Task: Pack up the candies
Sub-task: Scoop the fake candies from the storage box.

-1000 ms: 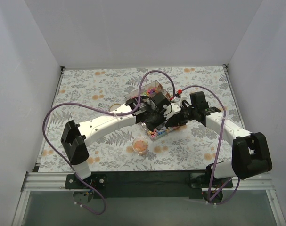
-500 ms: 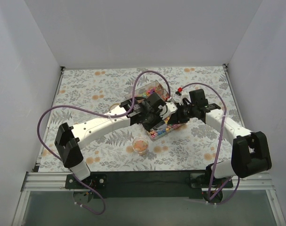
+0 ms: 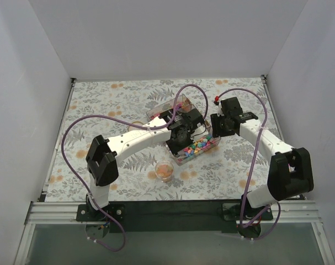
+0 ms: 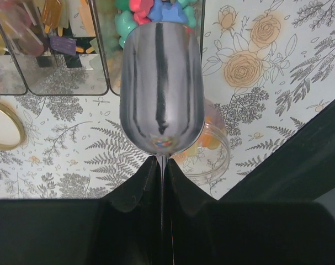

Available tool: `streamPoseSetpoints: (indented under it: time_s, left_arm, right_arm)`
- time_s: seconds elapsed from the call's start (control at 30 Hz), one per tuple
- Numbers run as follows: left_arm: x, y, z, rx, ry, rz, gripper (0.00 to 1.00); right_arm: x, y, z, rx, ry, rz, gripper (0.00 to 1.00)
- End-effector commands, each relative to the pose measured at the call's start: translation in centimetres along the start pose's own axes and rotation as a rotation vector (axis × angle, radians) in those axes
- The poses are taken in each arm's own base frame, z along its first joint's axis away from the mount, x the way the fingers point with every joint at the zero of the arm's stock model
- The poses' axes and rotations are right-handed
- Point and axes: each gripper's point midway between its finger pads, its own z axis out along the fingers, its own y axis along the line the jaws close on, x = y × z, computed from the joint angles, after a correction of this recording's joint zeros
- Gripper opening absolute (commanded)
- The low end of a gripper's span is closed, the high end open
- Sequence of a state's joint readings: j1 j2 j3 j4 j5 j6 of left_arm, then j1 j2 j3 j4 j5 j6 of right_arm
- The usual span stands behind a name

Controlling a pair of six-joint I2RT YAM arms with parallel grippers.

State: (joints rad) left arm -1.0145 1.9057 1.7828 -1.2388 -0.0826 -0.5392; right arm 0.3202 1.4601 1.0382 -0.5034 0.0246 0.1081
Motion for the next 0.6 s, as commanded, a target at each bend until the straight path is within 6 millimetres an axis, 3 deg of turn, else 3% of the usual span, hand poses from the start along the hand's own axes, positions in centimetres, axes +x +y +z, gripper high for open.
streamPoseSetpoints:
  time_s: [0.0, 0.3, 0.57]
  left_arm:
    - [0.1, 0.7, -2.2, -0.028, -0.011, 0.004, 0.0]
    - [-0.1, 1.5, -0.7, -0.078, 0.035, 0.043, 0.0]
    - [-0.9, 1.0, 1.3, -0.079, 0.051, 0.074, 0.0]
  right_arm:
    - [-0.4, -2.1, -0.2, 0.118, -0.004, -0.002, 0.54]
    - [-0.6, -2.1, 1.4, 0.118, 0.038, 0.004, 0.54]
    - [0.3, -1.8, 2.8, 0.093, 0.071, -0.018, 0.45]
